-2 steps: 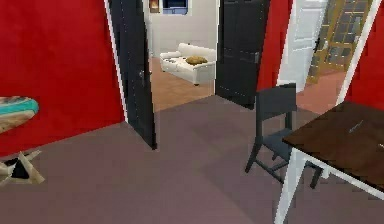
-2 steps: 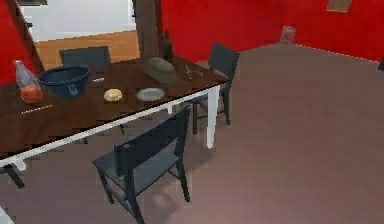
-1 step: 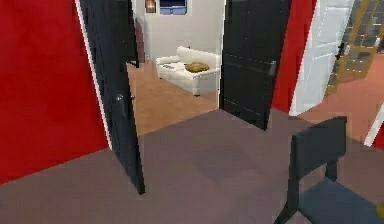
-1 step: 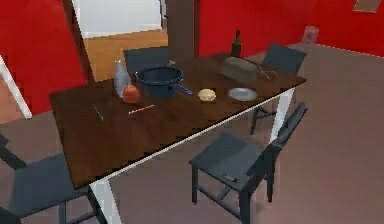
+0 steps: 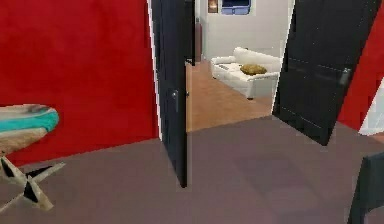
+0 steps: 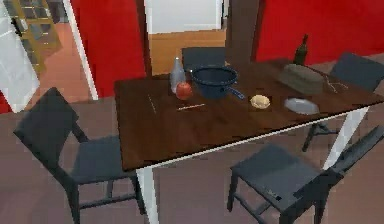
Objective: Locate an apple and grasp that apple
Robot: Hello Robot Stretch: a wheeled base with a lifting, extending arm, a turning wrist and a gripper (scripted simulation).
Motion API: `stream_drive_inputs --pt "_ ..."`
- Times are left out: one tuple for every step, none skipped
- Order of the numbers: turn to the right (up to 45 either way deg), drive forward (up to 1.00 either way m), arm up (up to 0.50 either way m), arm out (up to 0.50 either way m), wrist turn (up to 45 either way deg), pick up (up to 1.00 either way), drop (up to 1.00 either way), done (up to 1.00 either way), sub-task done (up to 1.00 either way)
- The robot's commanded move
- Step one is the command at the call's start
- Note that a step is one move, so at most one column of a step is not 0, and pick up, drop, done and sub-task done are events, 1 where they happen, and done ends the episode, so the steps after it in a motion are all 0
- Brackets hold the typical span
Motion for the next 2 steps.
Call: stream_drive_inputs --pt "45.0 0.00 0.00 0.00 0.0 0.00 0.00 0.00 0.00" --pt "45.0 0.00 0.00 0.00 0.0 0.00 0.00 0.00 0.00"
